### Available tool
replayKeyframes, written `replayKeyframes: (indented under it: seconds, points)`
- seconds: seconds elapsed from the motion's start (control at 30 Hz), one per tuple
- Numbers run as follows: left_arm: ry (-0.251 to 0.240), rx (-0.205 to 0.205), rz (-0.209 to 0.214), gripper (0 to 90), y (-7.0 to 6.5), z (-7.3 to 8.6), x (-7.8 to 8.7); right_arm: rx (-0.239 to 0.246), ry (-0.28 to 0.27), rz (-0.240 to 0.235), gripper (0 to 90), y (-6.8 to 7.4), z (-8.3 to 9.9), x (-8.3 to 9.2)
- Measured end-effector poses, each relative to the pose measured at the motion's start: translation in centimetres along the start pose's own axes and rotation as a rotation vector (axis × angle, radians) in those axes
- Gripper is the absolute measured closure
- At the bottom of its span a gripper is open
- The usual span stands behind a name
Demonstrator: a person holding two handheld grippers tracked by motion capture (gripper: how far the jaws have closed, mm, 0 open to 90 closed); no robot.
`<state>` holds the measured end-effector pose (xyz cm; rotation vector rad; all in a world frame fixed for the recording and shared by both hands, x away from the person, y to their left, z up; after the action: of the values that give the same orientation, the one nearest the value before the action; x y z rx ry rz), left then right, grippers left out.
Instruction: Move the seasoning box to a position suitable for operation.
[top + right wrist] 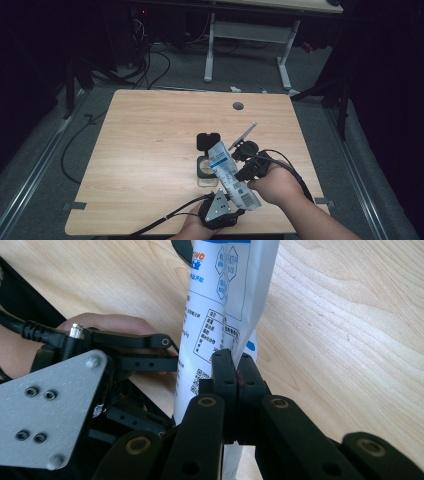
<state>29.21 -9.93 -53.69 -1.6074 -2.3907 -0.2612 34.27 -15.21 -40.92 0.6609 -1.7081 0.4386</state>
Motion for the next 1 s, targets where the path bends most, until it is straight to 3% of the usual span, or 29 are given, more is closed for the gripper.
replayKeyframes:
  seconds: [0.2,0.33,0.83,0.87,0.9,1.0]
  points:
    - [0.000,-0.008,0.001,53.8,0.1,-0.1,0.0,-0.015,0.003,0.002,90.0,-0.2,-0.2,-0.2]
    - [0.000,0.000,0.001,53.9,0.4,-0.3,0.0,0.006,-0.003,0.007,90.0,-0.4,-0.5,-0.3]
    - [-0.004,0.017,-0.018,54.2,1.2,-0.1,0.4,0.018,-0.006,0.005,90.0,-0.4,-1.9,-0.9]
    - [-0.004,0.018,-0.019,54.2,1.3,-0.1,0.5,0.001,-0.003,0.005,90.0,-0.3,-1.9,-0.9]
    - [-0.004,0.019,-0.021,54.2,1.3,-0.1,0.5,0.026,-0.007,0.005,90.0,-0.4,-2.0,-0.9]
    - [-0.004,0.020,-0.025,54.3,1.5,-0.1,0.5,0.019,-0.008,0.005,90.0,-0.3,-2.2,-1.0]
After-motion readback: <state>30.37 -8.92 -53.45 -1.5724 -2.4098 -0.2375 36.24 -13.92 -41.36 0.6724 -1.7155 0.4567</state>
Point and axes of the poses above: each handheld gripper's, and its own axes: x roughly backward along the jaws, z roughly out of its underside, y roughly to its left, the point moved 7 cm from there along -x, roughly forward along the jaws, and after that the axes turned 1 degree about -y, right-handed, at the moved point
